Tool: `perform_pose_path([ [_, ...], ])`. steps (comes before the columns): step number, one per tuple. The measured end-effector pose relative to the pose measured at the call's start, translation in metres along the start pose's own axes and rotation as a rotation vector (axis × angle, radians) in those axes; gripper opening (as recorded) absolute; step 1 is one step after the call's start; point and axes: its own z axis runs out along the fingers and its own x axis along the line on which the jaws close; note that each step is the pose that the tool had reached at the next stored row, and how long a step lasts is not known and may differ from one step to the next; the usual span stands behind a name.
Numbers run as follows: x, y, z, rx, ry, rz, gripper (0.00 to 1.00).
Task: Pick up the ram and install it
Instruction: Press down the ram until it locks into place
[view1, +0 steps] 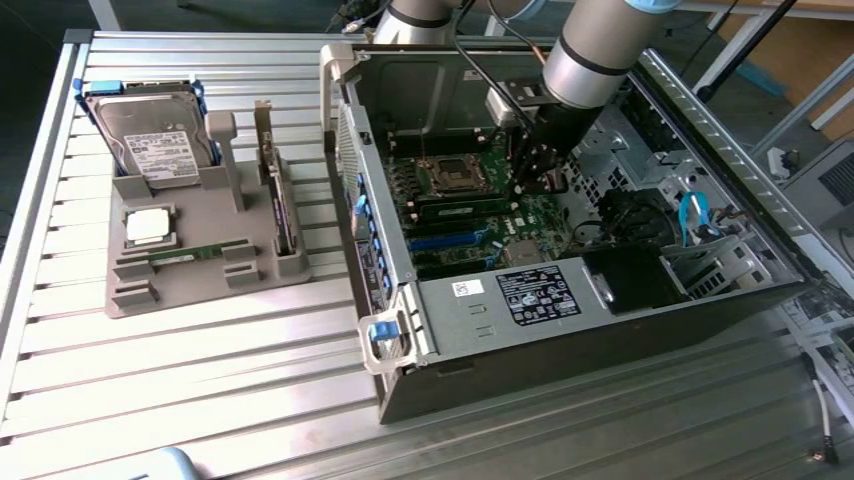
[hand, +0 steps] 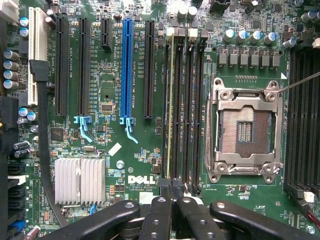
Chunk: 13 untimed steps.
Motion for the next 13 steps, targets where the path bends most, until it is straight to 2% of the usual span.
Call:
perform_pose_path([
  [13, 0.0000, 0.0000, 0.0012, 0.0000, -0.0001, 0.000, 0.11],
])
